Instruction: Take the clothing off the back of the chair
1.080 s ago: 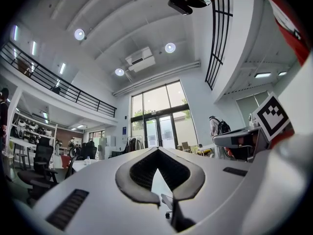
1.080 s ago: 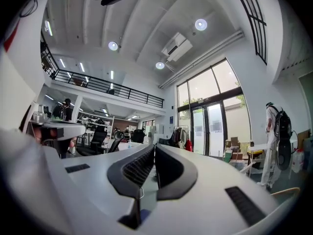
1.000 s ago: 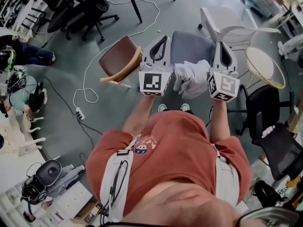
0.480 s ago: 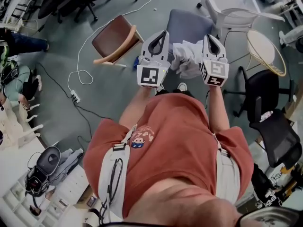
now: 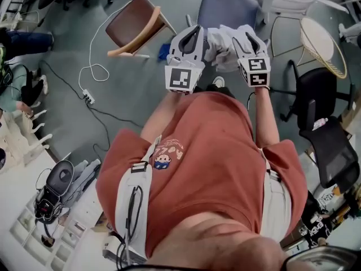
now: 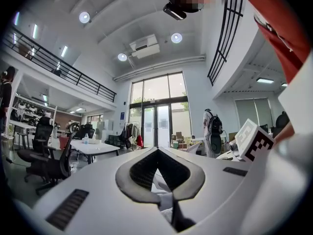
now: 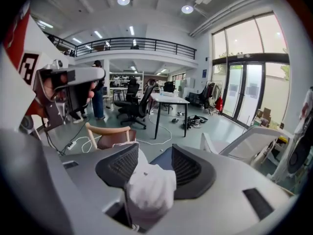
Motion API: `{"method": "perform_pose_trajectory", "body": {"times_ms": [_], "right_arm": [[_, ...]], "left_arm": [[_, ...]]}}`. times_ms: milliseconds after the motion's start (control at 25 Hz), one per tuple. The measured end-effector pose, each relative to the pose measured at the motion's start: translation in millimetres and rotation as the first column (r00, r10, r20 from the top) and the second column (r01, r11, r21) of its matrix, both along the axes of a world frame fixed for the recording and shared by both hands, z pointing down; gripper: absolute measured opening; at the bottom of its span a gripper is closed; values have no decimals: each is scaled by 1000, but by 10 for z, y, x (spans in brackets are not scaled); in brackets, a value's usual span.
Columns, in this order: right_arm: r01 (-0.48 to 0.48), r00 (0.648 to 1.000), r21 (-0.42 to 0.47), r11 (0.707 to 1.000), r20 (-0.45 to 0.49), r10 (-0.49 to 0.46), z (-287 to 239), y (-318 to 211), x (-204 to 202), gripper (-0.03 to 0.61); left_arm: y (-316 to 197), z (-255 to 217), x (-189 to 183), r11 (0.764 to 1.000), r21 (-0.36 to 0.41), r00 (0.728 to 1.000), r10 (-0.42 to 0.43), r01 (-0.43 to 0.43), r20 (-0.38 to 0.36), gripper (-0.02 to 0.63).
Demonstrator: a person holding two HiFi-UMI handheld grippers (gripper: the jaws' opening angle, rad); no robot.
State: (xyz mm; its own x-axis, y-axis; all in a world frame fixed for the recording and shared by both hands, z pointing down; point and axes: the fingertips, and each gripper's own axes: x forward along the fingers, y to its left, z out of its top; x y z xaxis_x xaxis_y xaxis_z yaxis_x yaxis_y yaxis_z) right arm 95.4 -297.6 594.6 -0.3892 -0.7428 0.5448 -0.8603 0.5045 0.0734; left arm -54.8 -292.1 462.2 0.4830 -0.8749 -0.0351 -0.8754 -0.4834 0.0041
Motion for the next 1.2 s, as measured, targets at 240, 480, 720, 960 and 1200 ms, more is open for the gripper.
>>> {"method": "perform_pose_trajectory", "body": {"times_ms": [240,480,720,960,1200], "right_arm": [[240,950,-151,959,-168,-265,410,315,-175,311],[347,805,-267,899,-407,-432,824,388,-134,333],[415,663,-294,861,-550,-507,1065,332,-167,331],[411,659,-260,874,-578,-482,1103,352,-145,250],[404,657,-253,879,-588,-471,1061,351,-143,210]], "left_arm": [[9,23,89,999,-8,999,30,-31,-22,14],[-15,76,193,999,-11,999,46,-46,-13,14],[-14,58,241,997,-30,997,64,-65,-31,14],[28,144,218,998,-38,999,47,-47,-8,14],[57,204,187,997,-57,999,42,-42,-3,14]]}}
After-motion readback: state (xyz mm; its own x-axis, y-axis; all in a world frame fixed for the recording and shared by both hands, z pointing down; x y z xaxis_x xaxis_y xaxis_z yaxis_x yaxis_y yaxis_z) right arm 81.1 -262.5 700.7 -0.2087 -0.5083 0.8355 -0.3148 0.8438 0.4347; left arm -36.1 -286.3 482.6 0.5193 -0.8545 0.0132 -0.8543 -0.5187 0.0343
